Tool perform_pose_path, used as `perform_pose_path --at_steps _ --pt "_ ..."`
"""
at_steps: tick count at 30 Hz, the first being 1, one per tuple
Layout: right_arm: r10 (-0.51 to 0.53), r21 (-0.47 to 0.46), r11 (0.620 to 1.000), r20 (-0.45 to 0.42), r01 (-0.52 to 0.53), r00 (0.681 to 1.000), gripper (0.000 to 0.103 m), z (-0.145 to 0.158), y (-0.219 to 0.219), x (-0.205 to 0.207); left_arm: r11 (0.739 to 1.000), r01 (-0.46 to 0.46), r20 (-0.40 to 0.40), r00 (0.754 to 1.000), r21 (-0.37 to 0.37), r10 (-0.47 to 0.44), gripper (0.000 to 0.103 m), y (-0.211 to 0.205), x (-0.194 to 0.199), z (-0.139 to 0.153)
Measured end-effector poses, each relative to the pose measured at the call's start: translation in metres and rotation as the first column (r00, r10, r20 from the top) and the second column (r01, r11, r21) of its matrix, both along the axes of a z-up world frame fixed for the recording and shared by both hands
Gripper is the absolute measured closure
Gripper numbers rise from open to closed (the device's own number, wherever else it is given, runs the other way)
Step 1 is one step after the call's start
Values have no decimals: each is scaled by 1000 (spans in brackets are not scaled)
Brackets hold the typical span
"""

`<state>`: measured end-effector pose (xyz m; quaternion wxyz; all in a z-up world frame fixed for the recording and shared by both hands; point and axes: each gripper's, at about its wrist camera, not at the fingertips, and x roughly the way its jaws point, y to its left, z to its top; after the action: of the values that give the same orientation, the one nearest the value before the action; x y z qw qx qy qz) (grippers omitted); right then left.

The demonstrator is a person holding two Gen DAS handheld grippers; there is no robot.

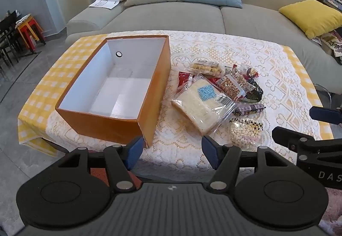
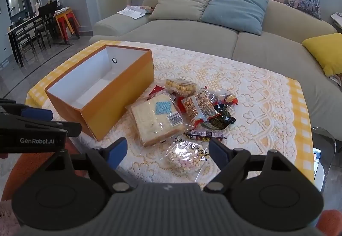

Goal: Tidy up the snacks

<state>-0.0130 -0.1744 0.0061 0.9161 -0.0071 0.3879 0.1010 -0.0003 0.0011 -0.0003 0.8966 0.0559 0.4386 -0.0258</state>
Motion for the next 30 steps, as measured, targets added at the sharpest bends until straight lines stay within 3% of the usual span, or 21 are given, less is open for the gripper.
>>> perform_pose_path --at_steps 30 --pt "9 10 1000 -7 -9 1000 21 -7 4 -3 1000 -7 -4 1000 -7 7 28 2 0 -2"
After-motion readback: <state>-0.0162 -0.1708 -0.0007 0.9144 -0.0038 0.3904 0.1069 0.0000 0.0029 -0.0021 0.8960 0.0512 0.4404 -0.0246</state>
